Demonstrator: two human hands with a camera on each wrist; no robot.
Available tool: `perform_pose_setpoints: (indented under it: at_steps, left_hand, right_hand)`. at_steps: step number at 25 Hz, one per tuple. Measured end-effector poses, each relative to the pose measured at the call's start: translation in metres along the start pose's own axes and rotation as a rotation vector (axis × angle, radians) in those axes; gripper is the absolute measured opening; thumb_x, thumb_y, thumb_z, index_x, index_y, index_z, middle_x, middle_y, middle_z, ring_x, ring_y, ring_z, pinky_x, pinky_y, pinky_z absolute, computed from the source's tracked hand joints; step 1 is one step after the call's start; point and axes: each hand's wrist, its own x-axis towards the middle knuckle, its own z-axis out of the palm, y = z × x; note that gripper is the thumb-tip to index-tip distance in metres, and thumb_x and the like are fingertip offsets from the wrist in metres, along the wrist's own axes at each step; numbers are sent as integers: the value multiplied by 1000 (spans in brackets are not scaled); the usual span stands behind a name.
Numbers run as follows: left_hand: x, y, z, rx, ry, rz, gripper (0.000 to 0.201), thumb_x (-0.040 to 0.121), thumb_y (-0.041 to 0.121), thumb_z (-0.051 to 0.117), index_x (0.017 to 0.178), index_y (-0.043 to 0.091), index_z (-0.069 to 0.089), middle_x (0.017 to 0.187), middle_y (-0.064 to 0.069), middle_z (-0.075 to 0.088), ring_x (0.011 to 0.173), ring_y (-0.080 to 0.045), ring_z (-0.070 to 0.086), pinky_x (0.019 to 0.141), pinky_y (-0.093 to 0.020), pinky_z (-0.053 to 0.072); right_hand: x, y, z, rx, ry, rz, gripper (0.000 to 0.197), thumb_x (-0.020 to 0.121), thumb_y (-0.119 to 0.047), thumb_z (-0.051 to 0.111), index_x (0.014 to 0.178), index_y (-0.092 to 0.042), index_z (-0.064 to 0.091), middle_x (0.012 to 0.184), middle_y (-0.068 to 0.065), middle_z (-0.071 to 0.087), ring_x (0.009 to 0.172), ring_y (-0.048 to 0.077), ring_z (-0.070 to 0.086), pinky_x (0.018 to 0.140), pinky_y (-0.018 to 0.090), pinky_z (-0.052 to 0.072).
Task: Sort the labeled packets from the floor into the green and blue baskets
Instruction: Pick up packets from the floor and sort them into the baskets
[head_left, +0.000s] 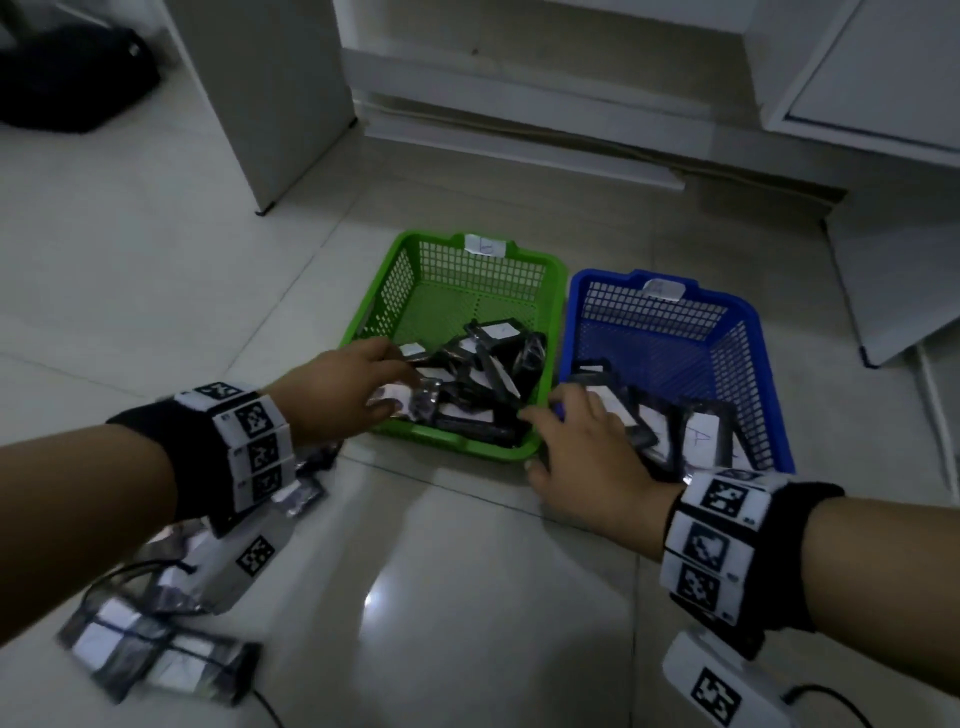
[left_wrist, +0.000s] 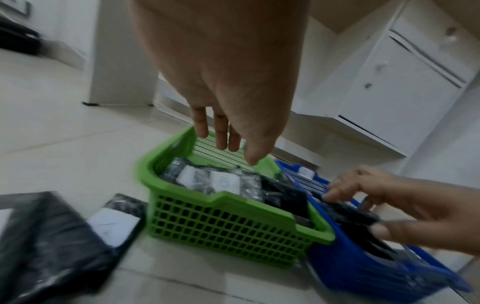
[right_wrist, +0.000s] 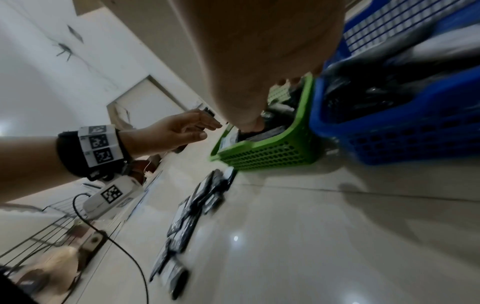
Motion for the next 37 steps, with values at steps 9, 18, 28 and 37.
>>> perform_pose_setpoints:
  at_steps: [9,18,28,37]
  left_hand:
    - [-142,-116,12,-70,32,-561,39,83,29,66,121,27,56,124,0,52,111,-21,52,93,-37,46]
    - [-122,-143,77,-159,-109,-708,95,71,52,71,146,20,21,143,-10,41,128,-30,43,103,-45,41]
    - [-125,-153,66,-563,83,-789,54,68,32,82,117,23,62,117,-4,56,97,-19,62,83,-28,52]
    - [-113,-113,11,-1289,118,-742,16,90,22,61,102,12,57,88,-10,64,76,-27,64,65,-38,59]
  right_hand:
    - [63,-169,78,175,-197,-390,50,84,-21,55,132,-17,44,134,6,34,128,26,31,104,36,38]
    - [105,-226,143,329,-66,44,56,88,-42,55,135,-18,39,133,8,42,125,24,33,105,37,36]
    - [102,-238,147,608,-28,247,20,79,-34,69,87,-24,53,122,2,38,120,21,33,108,35,32]
    - [87,-198,79,998,-108,221,13,88,-16,60,87,-19,48,93,9,66,86,25,63,71,32,52]
